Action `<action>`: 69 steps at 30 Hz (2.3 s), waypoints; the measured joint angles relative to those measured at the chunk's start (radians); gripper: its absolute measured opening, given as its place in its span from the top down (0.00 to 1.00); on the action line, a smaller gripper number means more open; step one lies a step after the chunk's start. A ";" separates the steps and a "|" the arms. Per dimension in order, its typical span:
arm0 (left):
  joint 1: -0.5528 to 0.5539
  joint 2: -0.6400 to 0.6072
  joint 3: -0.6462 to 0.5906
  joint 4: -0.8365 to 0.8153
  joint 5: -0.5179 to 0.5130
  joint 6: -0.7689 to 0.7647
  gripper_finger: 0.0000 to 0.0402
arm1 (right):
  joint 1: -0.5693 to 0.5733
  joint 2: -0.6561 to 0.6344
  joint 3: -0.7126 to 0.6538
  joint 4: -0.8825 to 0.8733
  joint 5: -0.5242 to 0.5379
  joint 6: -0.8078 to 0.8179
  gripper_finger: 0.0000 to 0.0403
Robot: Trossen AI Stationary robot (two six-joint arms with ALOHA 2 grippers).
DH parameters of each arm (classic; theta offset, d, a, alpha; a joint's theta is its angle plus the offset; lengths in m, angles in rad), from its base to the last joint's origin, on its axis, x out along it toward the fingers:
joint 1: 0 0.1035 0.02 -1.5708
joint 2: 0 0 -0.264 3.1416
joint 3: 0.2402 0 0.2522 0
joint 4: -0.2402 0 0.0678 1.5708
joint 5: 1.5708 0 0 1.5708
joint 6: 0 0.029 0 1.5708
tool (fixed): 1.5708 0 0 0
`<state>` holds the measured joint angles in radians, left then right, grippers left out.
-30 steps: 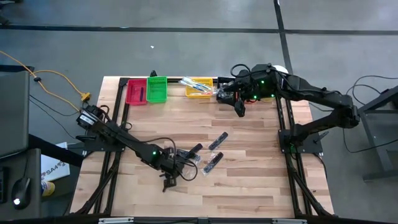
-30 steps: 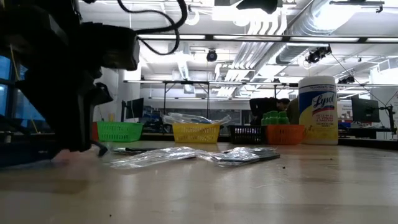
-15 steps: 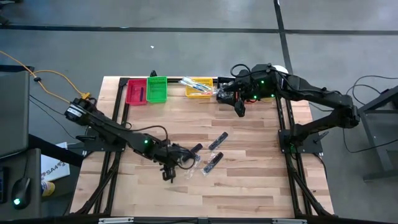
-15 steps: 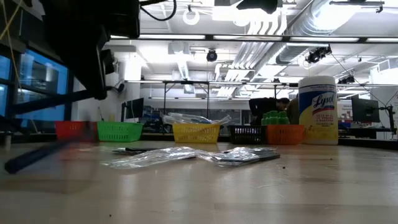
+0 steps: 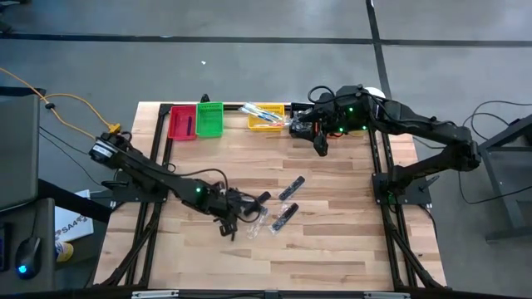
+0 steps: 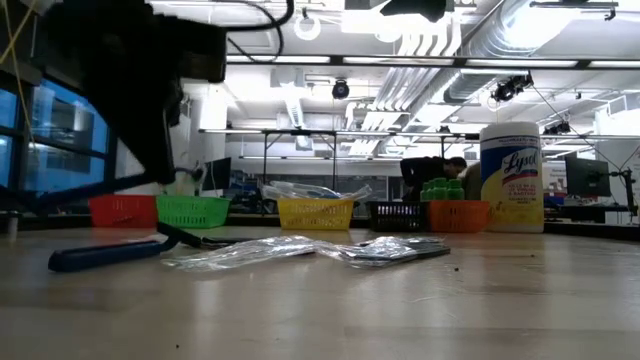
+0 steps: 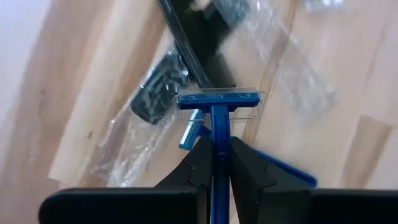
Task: Pick & Place Travel size toiletries
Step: Put the blue razor into the red bin
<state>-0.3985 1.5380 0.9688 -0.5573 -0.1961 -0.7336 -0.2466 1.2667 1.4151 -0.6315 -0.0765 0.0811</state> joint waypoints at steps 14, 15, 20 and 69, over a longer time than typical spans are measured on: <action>0.194 -0.260 0.001 -0.268 -0.210 -0.117 0.94 | 0.000 0.000 0.000 0.015 -0.008 0.001 0.41; 0.224 -0.275 0.000 -0.290 -0.220 -0.124 0.94 | 0.000 0.000 0.000 0.021 -0.008 0.000 0.41; 0.408 -0.353 0.000 -0.369 -0.266 -0.137 0.94 | 0.000 0.000 0.000 0.038 -0.006 -0.008 0.41; 1.289 -0.018 -0.001 -0.278 -0.442 0.275 0.86 | -0.002 0.000 0.000 0.076 0.105 0.001 0.41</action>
<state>0.8902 1.5204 0.9676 -0.8350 -0.6381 -0.4586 -0.2489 1.2663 1.4147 -0.5556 0.0280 0.0823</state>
